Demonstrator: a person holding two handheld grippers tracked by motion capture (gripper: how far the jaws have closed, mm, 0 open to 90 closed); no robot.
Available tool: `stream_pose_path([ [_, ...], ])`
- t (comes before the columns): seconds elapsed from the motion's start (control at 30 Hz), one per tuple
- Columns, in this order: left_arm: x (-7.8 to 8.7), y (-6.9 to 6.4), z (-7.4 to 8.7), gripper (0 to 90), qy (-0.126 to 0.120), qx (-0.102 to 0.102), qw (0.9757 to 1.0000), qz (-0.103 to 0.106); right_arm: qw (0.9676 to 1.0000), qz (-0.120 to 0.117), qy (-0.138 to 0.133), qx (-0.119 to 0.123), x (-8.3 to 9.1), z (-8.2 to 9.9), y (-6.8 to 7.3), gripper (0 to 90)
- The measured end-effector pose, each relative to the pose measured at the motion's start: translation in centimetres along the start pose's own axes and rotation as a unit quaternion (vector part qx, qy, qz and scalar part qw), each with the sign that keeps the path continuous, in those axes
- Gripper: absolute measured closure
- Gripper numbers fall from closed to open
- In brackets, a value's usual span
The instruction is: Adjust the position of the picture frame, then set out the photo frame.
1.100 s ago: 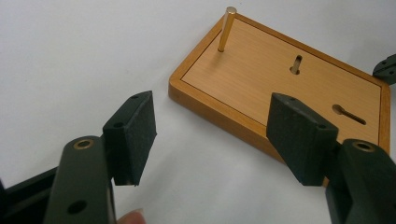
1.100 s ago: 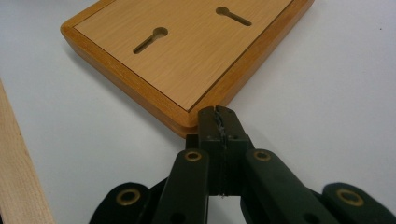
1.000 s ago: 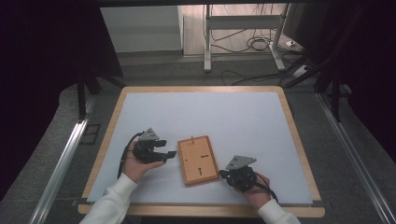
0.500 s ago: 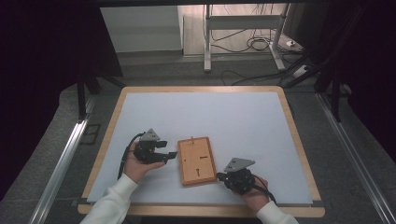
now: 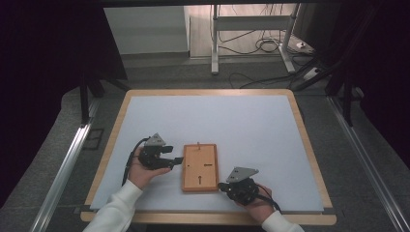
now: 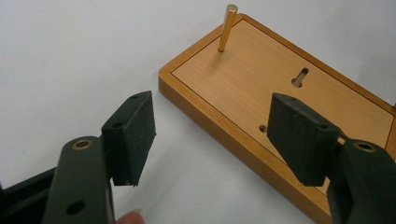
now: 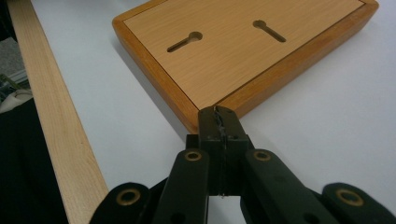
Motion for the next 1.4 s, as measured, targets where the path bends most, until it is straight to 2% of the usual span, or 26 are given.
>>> stream_pose_path([
  [0.23,0.2,0.0,-0.1,32.4,-0.005,0.0,1.0,-0.001,1.0,-0.003,-0.002,0.003,0.0,0.0,0.0,90.0],
  [0.3,0.3,0.0,-0.1,32.3,-0.005,-0.001,1.0,-0.001,0.9997,0.019,-0.011,0.014,0.1,-0.1,-0.3,90.0],
  [0.47,0.3,-0.1,-0.2,32.3,-0.008,-0.002,1.0,0.001,0.9993,0.026,-0.021,-0.017,1.2,0.2,-2.3,90.0],
  [0.73,0.2,-0.1,-0.2,32.3,-0.005,-0.005,1.0,-0.001,0.996,0.057,-0.032,-0.062,4.1,2.0,-5.4,88.4],
  [0.77,0.1,-0.1,-0.2,32.3,-0.004,-0.006,1.0,0.0,0.9959,0.06,-0.027,-0.062,4.2,2.5,-6.0,85.5],
  [0.83,0.1,-0.2,-0.1,32.4,-0.002,-0.006,1.0,0.0,0.9959,0.059,-0.024,-0.065,4.1,2.6,-6.1,84.0],
  [0.87,0.0,-0.1,-0.1,32.4,-0.001,-0.007,1.0,0.0,0.9959,0.056,-0.022,-0.068,3.9,2.7,-6.3,80.5],
  [0.97,0.0,-0.1,-0.1,32.4,0.0,-0.007,1.0,0.0,0.9958,0.053,-0.012,-0.074,3.3,2.9,-6.3,61.7],
  [1.07,0.0,-0.1,-0.1,32.5,0.0,-0.008,1.0,0.0,0.9961,0.056,-0.017,-0.067,3.1,2.8,-6.0,46.9],
  [1.23,-0.2,-0.2,-0.2,32.5,0.002,-0.016,0.9999,0.001,0.9956,0.059,-0.027,-0.067,3.1,2.6,-5.9,38.0],
  [1.4,-0.6,-0.2,-0.5,32.6,0.001,-0.021,0.9998,0.001,0.9957,0.058,-0.03,-0.065,2.9,2.5,-5.8,35.1],
])
Point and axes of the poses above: each handheld gripper's, and its own axes: x roughly backward along the jaws, z roughly out of its underside, y roughly to its left, the point moved 8 cm from there along -x, roughly forward along the jaws, and after that the axes turned 15 degrees about z, right-handed, at the moved point
